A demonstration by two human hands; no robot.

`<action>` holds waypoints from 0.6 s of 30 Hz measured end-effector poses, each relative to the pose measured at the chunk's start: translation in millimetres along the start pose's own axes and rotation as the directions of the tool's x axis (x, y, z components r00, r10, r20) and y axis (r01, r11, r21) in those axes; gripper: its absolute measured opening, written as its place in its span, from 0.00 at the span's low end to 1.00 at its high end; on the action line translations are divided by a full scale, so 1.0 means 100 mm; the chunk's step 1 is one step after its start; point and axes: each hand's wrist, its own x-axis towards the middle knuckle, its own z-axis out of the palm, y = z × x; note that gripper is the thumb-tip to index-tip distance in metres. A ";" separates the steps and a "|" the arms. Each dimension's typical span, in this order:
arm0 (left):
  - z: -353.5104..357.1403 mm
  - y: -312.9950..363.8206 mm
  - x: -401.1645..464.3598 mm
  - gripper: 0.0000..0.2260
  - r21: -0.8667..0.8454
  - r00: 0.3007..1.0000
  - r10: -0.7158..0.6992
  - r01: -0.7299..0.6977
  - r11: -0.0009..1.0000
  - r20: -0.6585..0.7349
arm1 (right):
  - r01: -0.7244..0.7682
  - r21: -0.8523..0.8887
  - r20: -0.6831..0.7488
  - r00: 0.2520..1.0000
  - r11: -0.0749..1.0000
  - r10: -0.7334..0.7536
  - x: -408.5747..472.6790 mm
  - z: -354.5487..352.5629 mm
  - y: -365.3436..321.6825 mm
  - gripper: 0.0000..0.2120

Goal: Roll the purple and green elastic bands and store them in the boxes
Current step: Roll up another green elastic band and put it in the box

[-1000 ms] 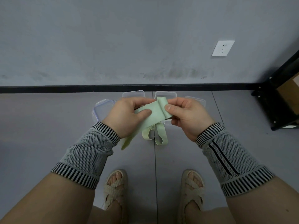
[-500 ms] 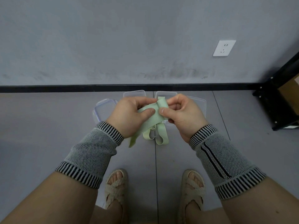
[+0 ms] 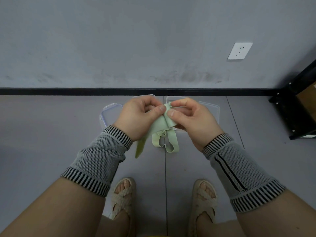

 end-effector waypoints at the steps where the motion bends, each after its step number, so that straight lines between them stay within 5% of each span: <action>1: 0.00 0.00 -0.01 0.04 0.009 1.000 0.006 -0.006 1.000 0.010 | -0.021 0.010 0.028 0.999 1.000 0.021 0.00 -0.02 -0.01 0.08; 6: 0.02 -0.03 -0.01 0.03 0.095 0.999 0.016 -0.019 0.995 0.039 | 0.010 -0.093 0.060 0.998 0.996 -0.004 -0.01 -0.05 -0.04 0.08; 18: -0.04 0.02 -0.01 0.06 0.261 0.994 0.082 -0.098 0.960 0.074 | -0.058 0.141 -0.019 0.998 0.988 0.061 -0.01 -0.10 -0.08 0.06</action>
